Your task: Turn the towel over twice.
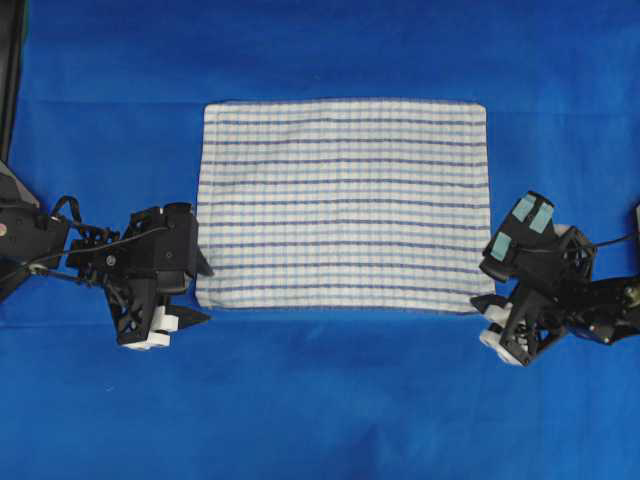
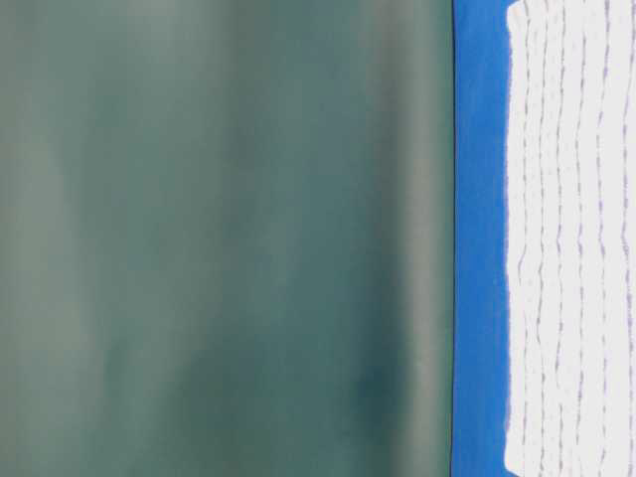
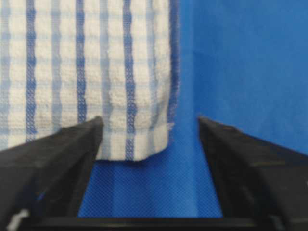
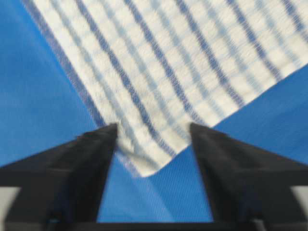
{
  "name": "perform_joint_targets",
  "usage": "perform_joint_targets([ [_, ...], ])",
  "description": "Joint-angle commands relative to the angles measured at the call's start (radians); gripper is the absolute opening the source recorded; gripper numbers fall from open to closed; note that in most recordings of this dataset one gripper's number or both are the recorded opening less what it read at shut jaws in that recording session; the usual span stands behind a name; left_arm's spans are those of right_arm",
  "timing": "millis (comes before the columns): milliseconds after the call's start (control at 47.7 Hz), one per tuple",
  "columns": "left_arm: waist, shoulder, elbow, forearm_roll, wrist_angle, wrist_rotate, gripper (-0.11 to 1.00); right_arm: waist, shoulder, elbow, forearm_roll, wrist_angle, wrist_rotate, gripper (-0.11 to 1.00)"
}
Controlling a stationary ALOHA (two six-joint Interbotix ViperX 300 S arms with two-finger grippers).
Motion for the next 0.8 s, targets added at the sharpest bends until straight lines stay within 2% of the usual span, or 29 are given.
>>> perform_joint_targets([
  [0,0.000,-0.060,-0.029,0.002,0.046,0.009,0.80,0.003,-0.046,-0.037,-0.021,0.031,-0.012,0.69],
  [84,0.002,-0.114,-0.043,0.005,0.100,0.017,0.81,0.003,-0.087,-0.043,-0.055,0.060,-0.041,0.63],
  [272,0.041,-0.253,-0.074,0.006,0.129,0.074,0.77,-0.008,-0.198,-0.044,-0.170,0.109,-0.127,0.64],
  [691,0.212,-0.489,-0.089,0.006,0.072,0.322,0.77,-0.091,-0.525,-0.009,-0.465,0.114,-0.331,0.64],
  [775,0.249,-0.528,-0.087,0.006,0.058,0.368,0.77,-0.104,-0.592,-0.002,-0.505,0.114,-0.359,0.64],
])
